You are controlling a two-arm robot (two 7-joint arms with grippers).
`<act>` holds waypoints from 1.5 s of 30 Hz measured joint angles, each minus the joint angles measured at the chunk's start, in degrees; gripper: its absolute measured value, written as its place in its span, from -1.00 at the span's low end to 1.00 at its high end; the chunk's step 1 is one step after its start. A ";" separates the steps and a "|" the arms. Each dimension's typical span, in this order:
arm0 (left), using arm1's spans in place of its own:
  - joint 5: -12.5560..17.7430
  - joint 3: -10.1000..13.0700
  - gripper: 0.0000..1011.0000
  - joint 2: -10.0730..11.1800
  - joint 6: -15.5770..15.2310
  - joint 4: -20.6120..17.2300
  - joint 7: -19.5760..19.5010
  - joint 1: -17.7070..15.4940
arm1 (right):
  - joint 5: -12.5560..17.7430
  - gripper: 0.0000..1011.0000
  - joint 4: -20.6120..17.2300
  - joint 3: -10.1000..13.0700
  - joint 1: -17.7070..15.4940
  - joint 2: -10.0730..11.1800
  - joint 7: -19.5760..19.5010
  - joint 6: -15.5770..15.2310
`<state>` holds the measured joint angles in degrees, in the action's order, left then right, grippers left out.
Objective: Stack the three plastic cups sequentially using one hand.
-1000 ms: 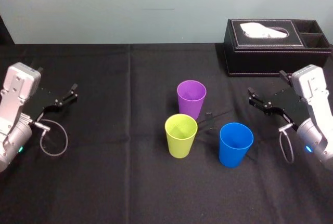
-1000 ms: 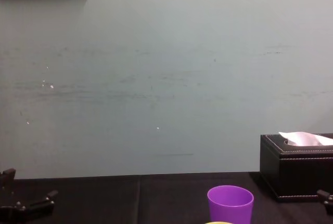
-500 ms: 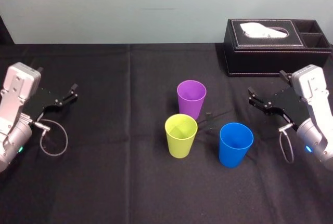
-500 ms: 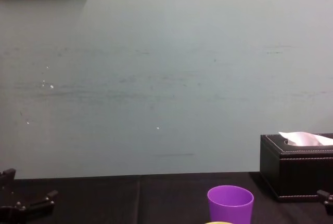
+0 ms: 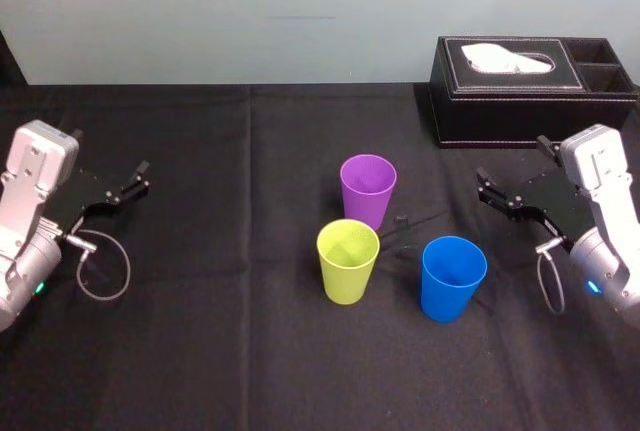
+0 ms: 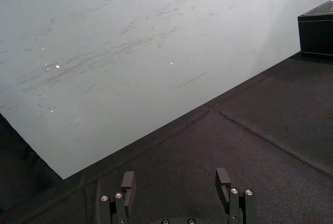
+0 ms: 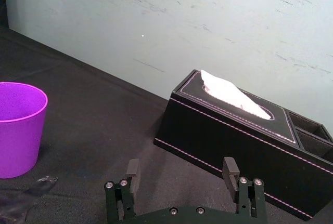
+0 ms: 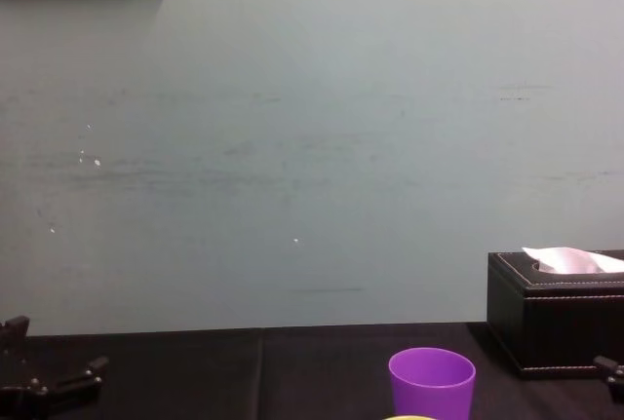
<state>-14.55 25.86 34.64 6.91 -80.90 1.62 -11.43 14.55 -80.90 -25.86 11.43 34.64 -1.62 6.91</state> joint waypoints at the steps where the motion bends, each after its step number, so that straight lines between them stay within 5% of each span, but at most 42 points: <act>1: 0.00 0.00 1.00 0.00 0.00 0.00 0.00 0.00 | 0.00 0.98 0.00 0.00 0.00 0.00 0.00 0.00; 30: 0.00 0.00 1.00 0.00 0.00 0.00 0.00 0.00 | -0.01 0.98 -0.02 0.07 -0.04 -0.02 0.01 0.00; 45: 0.00 0.00 1.00 0.00 0.00 0.00 0.00 0.00 | 2.58 0.98 -8.15 5.48 -7.68 2.67 1.21 -0.35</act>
<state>-14.55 25.86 34.65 6.90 -80.90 1.62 -11.43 17.13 -89.05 -20.38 3.75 37.32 -0.41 6.55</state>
